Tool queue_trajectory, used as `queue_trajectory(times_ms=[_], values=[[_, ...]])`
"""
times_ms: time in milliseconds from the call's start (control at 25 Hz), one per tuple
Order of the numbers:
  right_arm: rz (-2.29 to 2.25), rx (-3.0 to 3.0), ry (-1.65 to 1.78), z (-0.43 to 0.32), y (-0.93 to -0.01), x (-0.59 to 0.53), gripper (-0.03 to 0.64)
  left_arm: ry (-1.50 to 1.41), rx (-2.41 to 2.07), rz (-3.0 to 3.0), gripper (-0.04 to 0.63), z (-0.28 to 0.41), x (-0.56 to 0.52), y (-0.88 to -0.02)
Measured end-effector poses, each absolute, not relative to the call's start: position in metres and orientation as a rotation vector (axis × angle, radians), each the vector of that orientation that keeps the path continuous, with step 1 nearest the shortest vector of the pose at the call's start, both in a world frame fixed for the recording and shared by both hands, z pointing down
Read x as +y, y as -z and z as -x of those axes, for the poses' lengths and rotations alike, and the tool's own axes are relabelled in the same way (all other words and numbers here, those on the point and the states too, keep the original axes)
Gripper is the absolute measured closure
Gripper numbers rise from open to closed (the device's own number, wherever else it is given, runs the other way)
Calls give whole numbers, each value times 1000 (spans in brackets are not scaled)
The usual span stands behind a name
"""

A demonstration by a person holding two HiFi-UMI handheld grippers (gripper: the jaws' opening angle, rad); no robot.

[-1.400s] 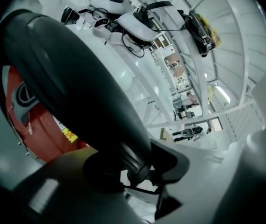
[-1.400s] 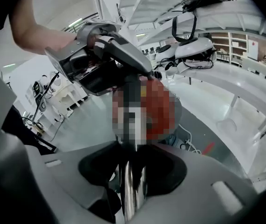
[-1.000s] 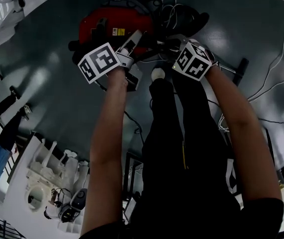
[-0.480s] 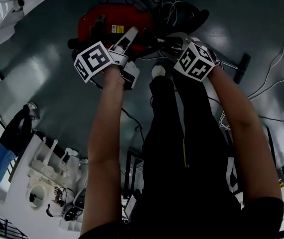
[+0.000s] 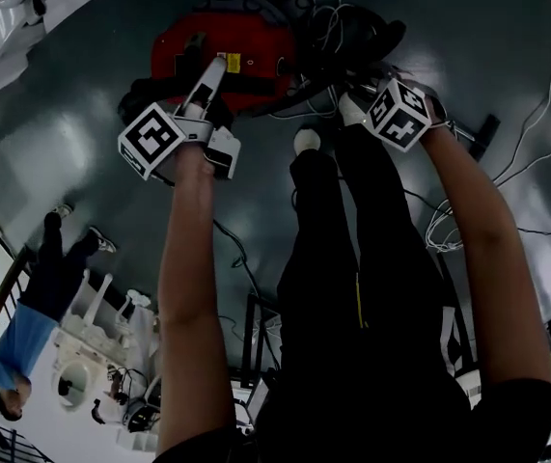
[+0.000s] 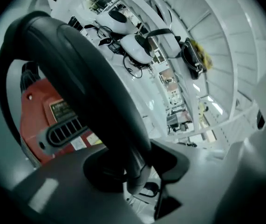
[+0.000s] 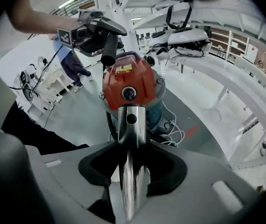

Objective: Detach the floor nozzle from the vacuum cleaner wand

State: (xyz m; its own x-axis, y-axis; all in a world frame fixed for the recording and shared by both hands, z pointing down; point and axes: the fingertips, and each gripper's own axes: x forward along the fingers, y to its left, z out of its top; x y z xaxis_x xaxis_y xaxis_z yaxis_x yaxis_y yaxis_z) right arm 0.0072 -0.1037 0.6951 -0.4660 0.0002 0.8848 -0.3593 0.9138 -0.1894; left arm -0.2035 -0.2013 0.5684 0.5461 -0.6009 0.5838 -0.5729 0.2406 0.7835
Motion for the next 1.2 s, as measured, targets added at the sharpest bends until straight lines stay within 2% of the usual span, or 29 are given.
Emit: queue_trajectory(times_ms=[160,760,840,960,1040,1200], values=[[-254,-1988,-431,2,-706,-108,448,-22,-1162,-1365,439,177,-197,-592],[-368,-1892,-404,24,-721,-147,443,-164,-1305,-1300,428,170,-186,-618],[-375,-1903,-427,29,-720,-151,431,-122,-1271,-1284,380,167,-185,-620],[-369,-1920,-460,35,-719,-151,334,-98,-1235,-1259,271,162,-183,-625],[-365,-1929,-466,37,-719,-146,304,-133,-1242,-1276,221,158,-181,-627],[-451,-2000,-425,38,-705,-142,305,-215,-1309,-1304,213,159,-176,-626]])
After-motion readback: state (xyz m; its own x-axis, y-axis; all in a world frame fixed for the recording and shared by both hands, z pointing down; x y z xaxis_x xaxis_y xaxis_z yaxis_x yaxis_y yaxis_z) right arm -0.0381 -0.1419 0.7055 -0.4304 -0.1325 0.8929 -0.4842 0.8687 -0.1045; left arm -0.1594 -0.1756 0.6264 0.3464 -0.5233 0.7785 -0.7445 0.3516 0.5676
